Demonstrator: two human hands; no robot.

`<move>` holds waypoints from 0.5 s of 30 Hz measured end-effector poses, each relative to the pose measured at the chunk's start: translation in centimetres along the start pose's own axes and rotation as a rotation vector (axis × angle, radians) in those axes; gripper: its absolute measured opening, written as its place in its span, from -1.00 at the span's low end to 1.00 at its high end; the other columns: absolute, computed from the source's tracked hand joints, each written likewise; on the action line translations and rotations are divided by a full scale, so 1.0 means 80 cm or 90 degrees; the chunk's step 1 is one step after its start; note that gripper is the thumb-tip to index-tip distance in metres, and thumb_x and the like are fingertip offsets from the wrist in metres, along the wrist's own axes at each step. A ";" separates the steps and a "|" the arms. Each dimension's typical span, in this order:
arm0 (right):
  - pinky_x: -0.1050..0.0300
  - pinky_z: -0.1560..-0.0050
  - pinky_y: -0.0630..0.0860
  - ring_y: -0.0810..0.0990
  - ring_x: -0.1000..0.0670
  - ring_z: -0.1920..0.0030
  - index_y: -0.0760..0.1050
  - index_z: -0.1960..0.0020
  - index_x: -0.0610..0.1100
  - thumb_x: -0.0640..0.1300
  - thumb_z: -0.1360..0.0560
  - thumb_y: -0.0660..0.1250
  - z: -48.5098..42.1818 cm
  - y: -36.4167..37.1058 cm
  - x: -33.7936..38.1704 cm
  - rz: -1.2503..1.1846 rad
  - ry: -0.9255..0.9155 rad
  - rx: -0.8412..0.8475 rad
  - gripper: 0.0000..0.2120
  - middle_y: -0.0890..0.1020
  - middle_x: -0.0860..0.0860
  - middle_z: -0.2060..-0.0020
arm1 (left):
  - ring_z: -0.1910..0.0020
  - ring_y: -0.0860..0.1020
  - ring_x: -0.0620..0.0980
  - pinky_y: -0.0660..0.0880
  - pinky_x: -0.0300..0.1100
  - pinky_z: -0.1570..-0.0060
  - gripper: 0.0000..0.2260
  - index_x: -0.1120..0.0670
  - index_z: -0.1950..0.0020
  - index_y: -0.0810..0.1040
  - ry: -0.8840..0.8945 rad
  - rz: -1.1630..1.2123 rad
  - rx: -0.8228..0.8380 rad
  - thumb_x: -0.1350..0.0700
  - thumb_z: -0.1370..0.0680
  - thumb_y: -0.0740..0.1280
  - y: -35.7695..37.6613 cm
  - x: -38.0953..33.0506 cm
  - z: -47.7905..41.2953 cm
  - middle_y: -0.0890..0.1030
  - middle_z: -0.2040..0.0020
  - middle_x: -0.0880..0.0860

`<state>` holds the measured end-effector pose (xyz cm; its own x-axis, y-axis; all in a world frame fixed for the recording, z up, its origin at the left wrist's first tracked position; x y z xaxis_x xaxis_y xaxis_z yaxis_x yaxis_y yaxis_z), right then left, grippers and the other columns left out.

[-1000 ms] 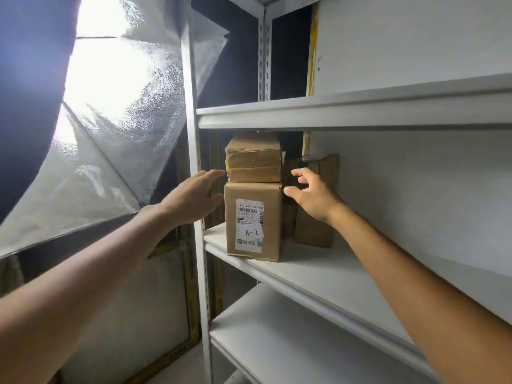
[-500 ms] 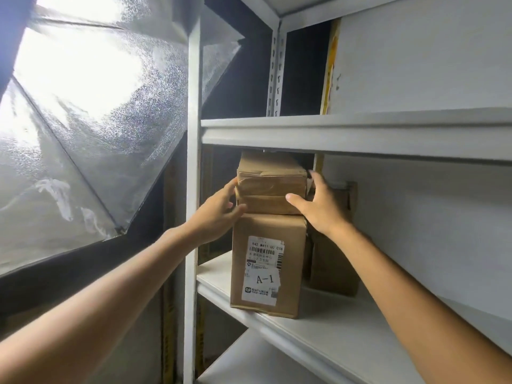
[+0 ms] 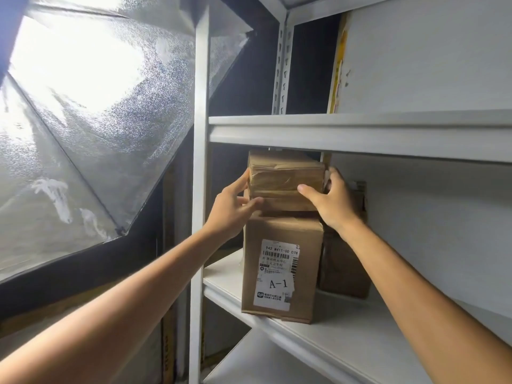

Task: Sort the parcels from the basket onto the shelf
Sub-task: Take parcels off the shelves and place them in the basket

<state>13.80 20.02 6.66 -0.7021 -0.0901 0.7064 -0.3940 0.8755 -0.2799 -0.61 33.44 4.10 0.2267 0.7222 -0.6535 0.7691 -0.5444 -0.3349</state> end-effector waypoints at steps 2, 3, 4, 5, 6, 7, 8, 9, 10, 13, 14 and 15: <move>0.01 -0.38 0.35 0.42 -0.08 -0.35 0.31 -0.41 -0.24 -0.07 -0.47 0.45 0.003 -0.010 0.006 0.016 0.014 0.003 -0.40 0.47 -0.10 -0.35 | 0.01 0.66 -0.04 0.56 -0.01 -0.12 -0.41 -0.16 -0.50 0.23 0.001 0.006 -0.006 0.11 -0.53 0.38 -0.002 -0.011 0.005 0.50 -0.34 -0.05; -0.05 -0.39 0.33 0.41 -0.09 -0.37 0.30 -0.42 -0.23 -0.07 -0.46 0.45 0.007 -0.014 0.011 0.012 0.014 0.004 -0.38 0.46 -0.11 -0.36 | 0.01 0.66 -0.07 0.56 -0.01 -0.12 -0.40 -0.18 -0.50 0.23 0.003 0.002 -0.011 0.10 -0.53 0.38 -0.003 -0.018 0.009 0.48 -0.36 -0.05; -0.07 -0.40 0.33 0.41 -0.09 -0.37 0.29 -0.43 -0.22 -0.08 -0.47 0.45 0.013 -0.017 0.016 0.003 0.012 0.008 -0.38 0.46 -0.12 -0.36 | 0.01 0.66 -0.08 0.56 -0.02 -0.12 -0.40 -0.18 -0.50 0.22 0.006 -0.004 -0.016 0.10 -0.53 0.38 -0.003 -0.024 0.015 0.47 -0.37 -0.06; -0.06 -0.40 0.32 0.40 -0.09 -0.38 0.26 -0.44 -0.23 -0.12 -0.47 0.44 0.021 -0.019 0.018 -0.012 0.015 0.012 -0.37 0.44 -0.13 -0.37 | 0.01 0.65 -0.08 0.56 -0.03 -0.11 -0.40 -0.19 -0.50 0.21 0.006 -0.008 -0.019 0.11 -0.53 0.37 -0.002 -0.028 0.022 0.46 -0.37 -0.08; -0.01 -0.40 0.33 0.41 -0.08 -0.38 0.24 -0.45 -0.23 -0.15 -0.48 0.43 0.030 -0.022 0.017 -0.031 0.019 0.013 -0.37 0.44 -0.14 -0.38 | -0.01 0.65 -0.08 0.57 -0.02 -0.10 -0.40 -0.19 -0.50 0.20 0.007 -0.010 -0.020 0.12 -0.54 0.37 0.000 -0.032 0.030 0.47 -0.36 -0.09; 0.10 -0.37 0.37 0.44 -0.05 -0.33 0.25 -0.44 -0.24 -0.19 -0.48 0.43 0.040 -0.025 0.018 -0.050 0.019 0.012 -0.39 0.45 -0.13 -0.36 | -0.03 0.64 -0.07 0.58 0.00 -0.09 -0.40 -0.18 -0.50 0.20 0.006 -0.011 -0.019 0.13 -0.54 0.36 0.002 -0.036 0.038 0.48 -0.35 -0.09; 0.29 -0.25 0.43 0.51 0.03 -0.23 0.27 -0.42 -0.24 -0.22 -0.48 0.42 0.050 -0.030 0.020 -0.063 0.014 0.011 -0.43 0.49 -0.11 -0.31 | -0.04 0.64 -0.06 0.59 0.01 -0.06 -0.41 -0.17 -0.50 0.20 0.002 -0.010 -0.018 0.11 -0.55 0.36 0.005 -0.040 0.046 0.50 -0.34 -0.08; 0.46 -0.07 0.44 0.54 0.13 -0.10 0.31 -0.39 -0.24 -0.24 -0.48 0.42 0.060 -0.034 0.021 -0.072 0.005 0.009 -0.47 0.53 -0.07 -0.24 | -0.05 0.63 -0.06 0.60 0.01 -0.04 -0.41 -0.16 -0.51 0.20 -0.005 -0.009 -0.018 0.10 -0.55 0.35 0.008 -0.044 0.055 0.51 -0.33 -0.06; 0.55 0.05 0.42 0.53 0.22 0.01 0.33 -0.36 -0.22 -0.25 -0.48 0.42 0.068 -0.039 0.023 -0.081 -0.001 0.006 -0.50 0.54 -0.04 -0.18 | -0.06 0.63 -0.06 0.60 -0.04 -0.02 -0.41 -0.16 -0.51 0.20 -0.009 -0.010 -0.021 0.09 -0.54 0.35 0.011 -0.048 0.064 0.53 -0.31 -0.05; 0.59 0.13 0.39 0.49 0.28 0.04 0.35 -0.36 -0.16 -0.22 -0.48 0.42 0.084 -0.053 0.025 -0.099 0.000 0.015 -0.51 0.54 0.04 -0.12 | -0.18 0.53 -0.10 0.51 -0.33 -0.01 -0.41 -0.21 -0.47 0.17 0.017 -0.069 -0.057 0.10 -0.54 0.36 0.015 -0.069 0.088 0.52 -0.31 -0.08; 0.60 0.14 0.39 0.49 0.29 0.05 0.35 -0.36 -0.14 -0.20 -0.48 0.42 0.090 -0.058 0.026 -0.101 -0.001 0.019 -0.51 0.54 0.07 -0.09 | -0.20 0.50 -0.13 0.45 -0.41 -0.01 -0.39 -0.21 -0.46 0.16 0.036 -0.093 -0.072 0.12 -0.53 0.36 0.015 -0.078 0.095 0.51 -0.30 -0.11; 0.57 0.13 0.42 0.49 0.30 0.05 0.37 -0.34 -0.14 -0.19 -0.48 0.43 0.095 -0.064 0.027 -0.107 0.002 0.019 -0.52 0.56 0.08 -0.07 | -0.19 0.49 -0.14 0.43 -0.42 -0.04 -0.38 -0.20 -0.46 0.15 0.054 -0.111 -0.083 0.15 -0.53 0.37 0.015 -0.087 0.099 0.51 -0.27 -0.15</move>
<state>9.83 11.72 4.70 -0.6228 -0.2330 0.7469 -0.5231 0.8338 -0.1761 -5.99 24.36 2.83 0.1294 0.8366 -0.5323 0.8705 -0.3529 -0.3431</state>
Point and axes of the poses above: each hand's wrist, its own z-axis away from the middle knuckle, its own y-axis out of the palm, x = y × z, the point moved 8 cm from there along -z, towards the middle knuckle
